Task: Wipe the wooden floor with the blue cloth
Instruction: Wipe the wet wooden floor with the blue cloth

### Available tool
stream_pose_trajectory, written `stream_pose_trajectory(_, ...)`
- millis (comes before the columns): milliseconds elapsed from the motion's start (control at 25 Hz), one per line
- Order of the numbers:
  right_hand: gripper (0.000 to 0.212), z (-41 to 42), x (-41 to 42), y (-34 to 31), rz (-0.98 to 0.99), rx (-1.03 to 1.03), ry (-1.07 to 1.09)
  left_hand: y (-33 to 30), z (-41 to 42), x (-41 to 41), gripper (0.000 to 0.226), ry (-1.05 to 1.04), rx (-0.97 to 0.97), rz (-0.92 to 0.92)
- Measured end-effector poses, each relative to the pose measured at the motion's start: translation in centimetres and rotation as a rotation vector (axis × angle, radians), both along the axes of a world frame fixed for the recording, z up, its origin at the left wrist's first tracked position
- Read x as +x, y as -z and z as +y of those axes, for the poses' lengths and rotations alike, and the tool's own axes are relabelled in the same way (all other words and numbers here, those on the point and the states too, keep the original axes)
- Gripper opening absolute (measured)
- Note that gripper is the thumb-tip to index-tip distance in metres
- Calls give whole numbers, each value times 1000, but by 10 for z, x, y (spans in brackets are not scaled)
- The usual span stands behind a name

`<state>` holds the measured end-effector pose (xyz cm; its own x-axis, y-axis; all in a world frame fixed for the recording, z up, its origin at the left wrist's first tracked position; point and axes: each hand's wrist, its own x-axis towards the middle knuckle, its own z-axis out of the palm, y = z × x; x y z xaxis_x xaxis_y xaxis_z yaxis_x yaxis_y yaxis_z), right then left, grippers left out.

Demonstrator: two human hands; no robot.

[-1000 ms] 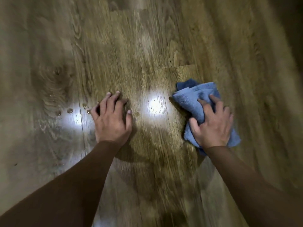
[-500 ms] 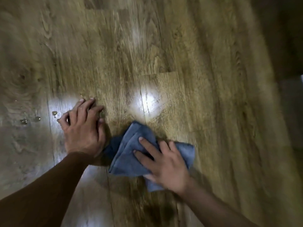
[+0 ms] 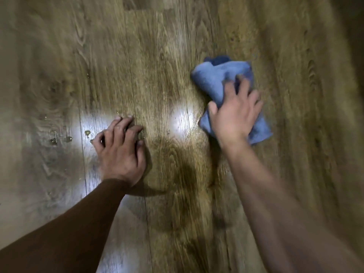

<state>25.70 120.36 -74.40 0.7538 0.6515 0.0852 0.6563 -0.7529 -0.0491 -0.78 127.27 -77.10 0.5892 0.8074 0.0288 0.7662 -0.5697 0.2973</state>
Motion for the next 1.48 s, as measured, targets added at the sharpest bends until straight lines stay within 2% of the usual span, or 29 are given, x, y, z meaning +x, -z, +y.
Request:
stream_pose_trajectory(80, 59, -32, -63, 0, 44, 0, -131, 1, 0, -1, 40, 11, 4, 15)
stream_pose_trajectory(200, 61, -97, -149, -1, 134, -103, -451, 1, 1, -2, 42, 22, -9, 29)
stream_pose_trajectory(280, 62, -119, -154, -2, 160, -109, -584, 1, 1, -2, 42, 20, 2, 22)
stream_pose_trajectory(400, 75, -105, -95, -4, 125, -114, -676, 0, 1, -1, 43, 31, 1, 12)
stream_pose_trajectory(480, 74, -74, -33, -6, 61, -142, -581, 1, 3, -3, 42, 27, -3, 3)
stream_pose_trajectory(600, 69, -22, 55, -4, 4, -122, -201, 3, 2, -2, 41, 31, 7, 6)
stream_pose_trajectory(720, 61, 14, 72, -3, -3, -60, 68, 2, 2, 0, 41, 10, 11, 48)
stream_pose_trajectory(800, 59, 14, 45, -1, -9, -35, 43, 1, 0, 0, 42, -4, 15, 65)
stream_pose_trajectory(960, 66, -38, -40, 0, 48, -12, -246, -3, 2, -1, 44, 3, 18, 69)
stream_pose_trajectory(1040, 72, -65, -81, 2, 86, -15, -316, -3, 1, -1, 45, 3, 15, 66)
stream_pose_trajectory(1240, 72, -79, -100, 3, 151, 4, -309, -4, 2, -1, 46, 19, 8, 79)
stream_pose_trajectory(1360, 64, -77, -102, 4, 123, -2, -280, -3, 3, -3, 47, 41, 2, 79)
stream_pose_trajectory(1480, 66, -72, -105, 4, 89, -22, -197, -2, 1, -1, 47, 43, -17, 72)
